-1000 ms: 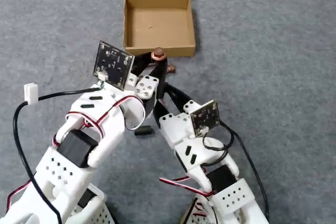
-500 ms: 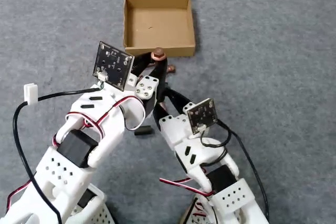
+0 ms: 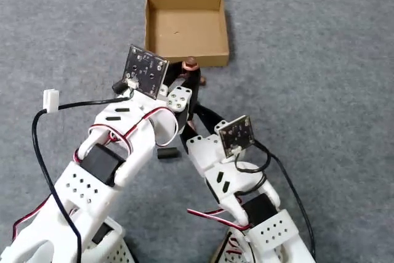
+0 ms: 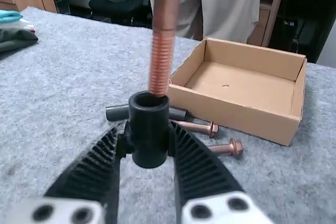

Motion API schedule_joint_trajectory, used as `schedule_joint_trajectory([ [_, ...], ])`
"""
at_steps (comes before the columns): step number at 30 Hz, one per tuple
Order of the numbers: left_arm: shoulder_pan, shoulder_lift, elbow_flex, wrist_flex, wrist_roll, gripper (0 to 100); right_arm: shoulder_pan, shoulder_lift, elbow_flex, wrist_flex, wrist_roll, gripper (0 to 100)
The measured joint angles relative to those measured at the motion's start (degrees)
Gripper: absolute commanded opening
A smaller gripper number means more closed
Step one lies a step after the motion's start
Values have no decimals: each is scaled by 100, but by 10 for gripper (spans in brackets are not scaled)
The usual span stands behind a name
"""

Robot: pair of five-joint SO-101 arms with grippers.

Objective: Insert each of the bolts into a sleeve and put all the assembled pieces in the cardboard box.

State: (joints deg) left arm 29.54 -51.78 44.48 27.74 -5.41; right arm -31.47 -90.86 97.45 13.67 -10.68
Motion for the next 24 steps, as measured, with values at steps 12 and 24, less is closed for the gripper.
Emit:
schedule_joint_trajectory([
  [12, 0, -9, 62, 176, -9, 19, -18, 9, 0, 0, 0, 2],
  [24, -9, -18, -211, 747, -9, 19, -18, 9, 0, 9, 0, 2],
])
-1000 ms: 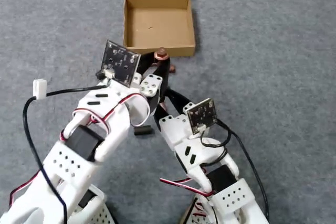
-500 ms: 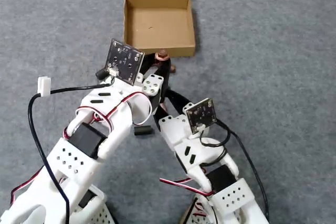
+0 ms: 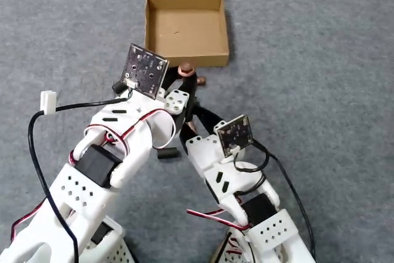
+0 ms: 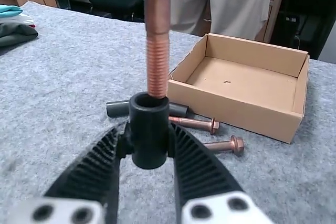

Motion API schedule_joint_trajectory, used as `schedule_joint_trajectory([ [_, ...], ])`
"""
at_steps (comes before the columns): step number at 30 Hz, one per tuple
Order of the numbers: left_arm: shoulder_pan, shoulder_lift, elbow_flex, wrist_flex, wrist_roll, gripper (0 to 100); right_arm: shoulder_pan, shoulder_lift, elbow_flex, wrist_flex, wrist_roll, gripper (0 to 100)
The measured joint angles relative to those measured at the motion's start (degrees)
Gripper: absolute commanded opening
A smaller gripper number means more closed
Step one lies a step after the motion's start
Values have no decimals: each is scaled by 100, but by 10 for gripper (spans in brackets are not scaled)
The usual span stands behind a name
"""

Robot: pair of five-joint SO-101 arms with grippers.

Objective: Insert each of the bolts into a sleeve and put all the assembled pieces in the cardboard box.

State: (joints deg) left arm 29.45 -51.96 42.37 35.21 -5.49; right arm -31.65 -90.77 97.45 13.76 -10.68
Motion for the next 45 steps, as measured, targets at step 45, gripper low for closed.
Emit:
schedule_joint_trajectory([
  [45, 18, 79, -167, 826, 26, 100, 0, -9, 0, -97, 18, 2],
])
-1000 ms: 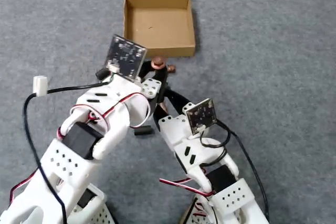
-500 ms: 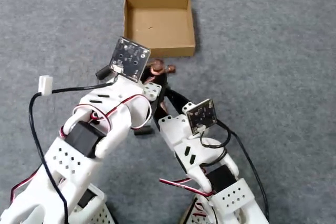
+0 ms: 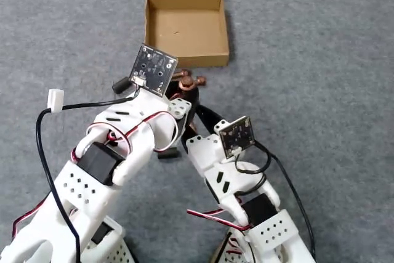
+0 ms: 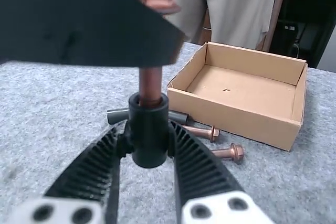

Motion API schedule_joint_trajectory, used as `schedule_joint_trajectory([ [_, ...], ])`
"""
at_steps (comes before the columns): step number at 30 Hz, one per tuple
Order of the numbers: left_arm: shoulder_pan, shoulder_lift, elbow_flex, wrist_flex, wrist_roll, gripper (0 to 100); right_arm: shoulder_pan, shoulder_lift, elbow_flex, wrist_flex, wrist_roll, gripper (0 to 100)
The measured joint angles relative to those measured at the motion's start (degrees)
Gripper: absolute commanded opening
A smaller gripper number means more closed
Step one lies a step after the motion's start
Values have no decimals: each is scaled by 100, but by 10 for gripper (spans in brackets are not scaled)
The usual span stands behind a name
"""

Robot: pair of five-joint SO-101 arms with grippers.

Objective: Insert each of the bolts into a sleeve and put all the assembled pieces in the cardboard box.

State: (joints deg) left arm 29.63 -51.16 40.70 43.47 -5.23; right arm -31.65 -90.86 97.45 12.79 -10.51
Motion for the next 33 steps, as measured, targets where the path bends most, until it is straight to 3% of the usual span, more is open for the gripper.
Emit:
schedule_joint_trajectory([
  [9, 9, -9, 316, -9, 0, 108, 0, 0, 0, 0, 0, 2],
  [15, -9, -9, 325, -9, 255, 289, 0, 0, 0, 0, 0, 2],
  [33, -360, -9, 281, -62, 501, 275, 0, 0, 0, 0, 18, 2],
])
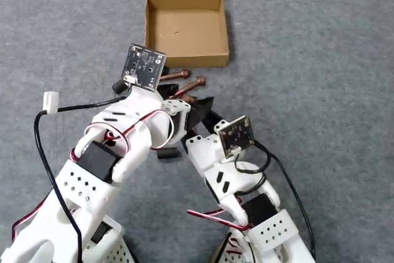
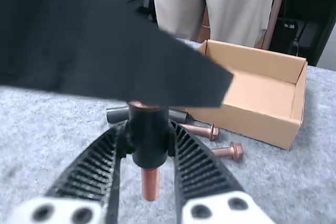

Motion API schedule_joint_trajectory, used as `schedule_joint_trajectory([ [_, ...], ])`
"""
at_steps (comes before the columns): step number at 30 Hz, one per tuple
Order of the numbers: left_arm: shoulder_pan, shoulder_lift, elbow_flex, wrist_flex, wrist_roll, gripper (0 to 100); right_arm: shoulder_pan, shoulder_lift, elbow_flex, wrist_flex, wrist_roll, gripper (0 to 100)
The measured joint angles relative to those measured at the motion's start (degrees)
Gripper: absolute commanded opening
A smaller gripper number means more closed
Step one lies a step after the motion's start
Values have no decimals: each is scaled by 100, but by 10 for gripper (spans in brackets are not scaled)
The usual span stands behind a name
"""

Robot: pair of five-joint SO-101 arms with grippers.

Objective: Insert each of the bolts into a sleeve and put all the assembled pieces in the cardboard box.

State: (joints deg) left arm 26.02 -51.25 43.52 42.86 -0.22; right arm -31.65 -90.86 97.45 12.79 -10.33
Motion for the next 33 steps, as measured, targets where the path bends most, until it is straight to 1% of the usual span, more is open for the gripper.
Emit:
schedule_joint_trajectory([
  [4, -527, 0, -281, 0, 26, 274, 158, 9, 0, 0, 0, 2],
  [9, -1741, -149, -334, 0, 26, 274, 721, 9, 0, 0, 0, 2],
  [11, -2207, -413, -290, 0, 26, 274, 844, 9, 0, 0, 0, 2],
  [13, -2497, -747, -26, 0, 26, 274, 870, 9, -26, 0, 0, 2],
  [18, -2637, -1749, 1301, 0, 26, 272, 888, 18, -264, 0, 0, 2],
  [19, -2637, -1987, 1609, 0, 26, 255, 888, 18, -281, 0, 0, 2],
  [21, -2637, -2497, 2136, 0, 26, 178, 905, 26, -290, 0, 62, 2],
  [24, -2646, -3253, 2778, 0, 26, 15, 1020, 220, -501, 0, 255, 2],
  [25, -2646, -3499, 2945, 0, 26, 18, 1055, 360, -624, 0, 290, 2],
  [27, -2646, -3947, 3253, 0, 26, 67, 1134, 747, -949, 0, 299, 2],
  [28, -2646, -4167, 3411, 0, 26, 72, 1134, 976, -1116, 0, 299, 2],
  [30, -2646, -4571, 3692, 0, 26, 57, 1134, 1503, -1424, -62, 308, 2],
  [33, -2646, -5108, 4088, 0, 26, 19, 1125, 2409, -1741, -545, 325, 2],
])
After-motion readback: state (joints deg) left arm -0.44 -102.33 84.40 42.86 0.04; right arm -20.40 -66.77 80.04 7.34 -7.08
